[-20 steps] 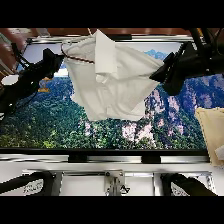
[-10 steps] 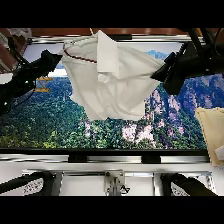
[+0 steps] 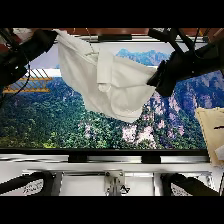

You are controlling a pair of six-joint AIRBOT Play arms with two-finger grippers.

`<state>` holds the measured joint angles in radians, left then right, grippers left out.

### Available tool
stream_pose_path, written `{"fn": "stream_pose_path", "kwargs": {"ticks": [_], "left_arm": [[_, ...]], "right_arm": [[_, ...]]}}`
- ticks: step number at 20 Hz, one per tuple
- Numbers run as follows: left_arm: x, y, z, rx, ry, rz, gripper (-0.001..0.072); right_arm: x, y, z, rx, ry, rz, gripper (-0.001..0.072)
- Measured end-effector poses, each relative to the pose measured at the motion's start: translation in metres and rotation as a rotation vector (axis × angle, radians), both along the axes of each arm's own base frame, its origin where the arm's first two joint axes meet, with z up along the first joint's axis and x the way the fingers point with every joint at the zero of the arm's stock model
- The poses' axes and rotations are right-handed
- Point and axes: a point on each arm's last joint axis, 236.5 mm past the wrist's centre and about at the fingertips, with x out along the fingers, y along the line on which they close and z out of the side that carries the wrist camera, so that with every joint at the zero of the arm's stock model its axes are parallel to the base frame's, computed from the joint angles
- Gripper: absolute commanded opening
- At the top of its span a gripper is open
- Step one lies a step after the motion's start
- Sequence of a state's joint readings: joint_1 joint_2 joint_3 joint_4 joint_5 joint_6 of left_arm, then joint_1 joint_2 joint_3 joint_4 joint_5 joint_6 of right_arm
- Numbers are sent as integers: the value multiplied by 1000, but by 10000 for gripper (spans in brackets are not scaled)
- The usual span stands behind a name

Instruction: Fold the shirts.

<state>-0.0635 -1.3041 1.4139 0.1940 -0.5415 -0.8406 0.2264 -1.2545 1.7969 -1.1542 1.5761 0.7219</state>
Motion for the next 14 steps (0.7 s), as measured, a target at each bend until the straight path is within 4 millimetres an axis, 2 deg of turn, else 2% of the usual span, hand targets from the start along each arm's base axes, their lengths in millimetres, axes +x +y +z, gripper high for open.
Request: {"fn": "stream_pose_path", "kwargs": {"ticks": [4,6,8,11,12,14], "left_arm": [[-42,-64,32,36,-80,-200,49],[-67,-85,54,67,-149,-270,49],[-84,-92,67,110,-196,-295,49],[-91,-87,68,165,-193,-289,55],[-90,-84,67,180,-187,-281,127],[-89,-77,65,199,-178,-266,481]], "right_arm": [[20,14,17,113,-43,-84,70],[30,17,26,172,-55,-142,69],[37,20,32,219,-59,-190,69],[43,20,42,271,-69,-243,69],[44,20,44,285,-70,-258,69],[45,20,51,313,-72,-288,69]]}}
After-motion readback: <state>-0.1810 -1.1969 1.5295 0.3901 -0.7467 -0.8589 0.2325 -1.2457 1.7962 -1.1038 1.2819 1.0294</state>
